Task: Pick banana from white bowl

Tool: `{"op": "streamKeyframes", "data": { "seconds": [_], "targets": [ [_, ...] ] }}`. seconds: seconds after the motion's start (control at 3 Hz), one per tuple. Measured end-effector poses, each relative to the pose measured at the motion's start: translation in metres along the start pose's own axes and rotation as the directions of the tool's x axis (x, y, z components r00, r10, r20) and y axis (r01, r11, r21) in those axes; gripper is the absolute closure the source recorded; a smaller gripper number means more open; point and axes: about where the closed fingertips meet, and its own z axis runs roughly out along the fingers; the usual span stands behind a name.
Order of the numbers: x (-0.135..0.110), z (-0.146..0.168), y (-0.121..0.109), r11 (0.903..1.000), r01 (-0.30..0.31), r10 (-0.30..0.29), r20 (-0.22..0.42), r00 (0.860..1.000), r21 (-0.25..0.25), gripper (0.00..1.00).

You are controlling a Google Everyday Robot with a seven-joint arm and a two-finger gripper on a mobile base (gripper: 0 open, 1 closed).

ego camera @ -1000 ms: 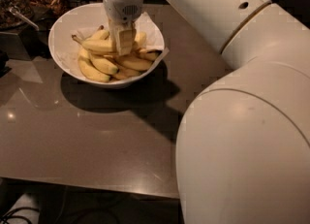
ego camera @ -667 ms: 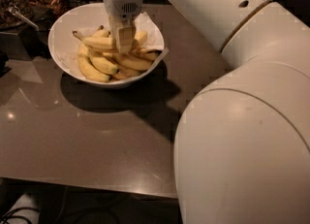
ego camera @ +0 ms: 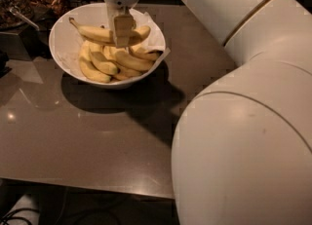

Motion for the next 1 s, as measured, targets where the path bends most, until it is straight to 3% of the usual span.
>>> {"op": "streamKeyframes", "data": {
  "seconds": [0.33,1.0],
  "targets": [
    [-0.001,-0.001,-0.003,0.9999,-0.004,0.004,0.001,1.000,0.011,1.00],
    [-0.006,-0.039,0.056,0.9923,-0.124,0.124,0.008,0.992,-0.005,1.00]
  ]
}}
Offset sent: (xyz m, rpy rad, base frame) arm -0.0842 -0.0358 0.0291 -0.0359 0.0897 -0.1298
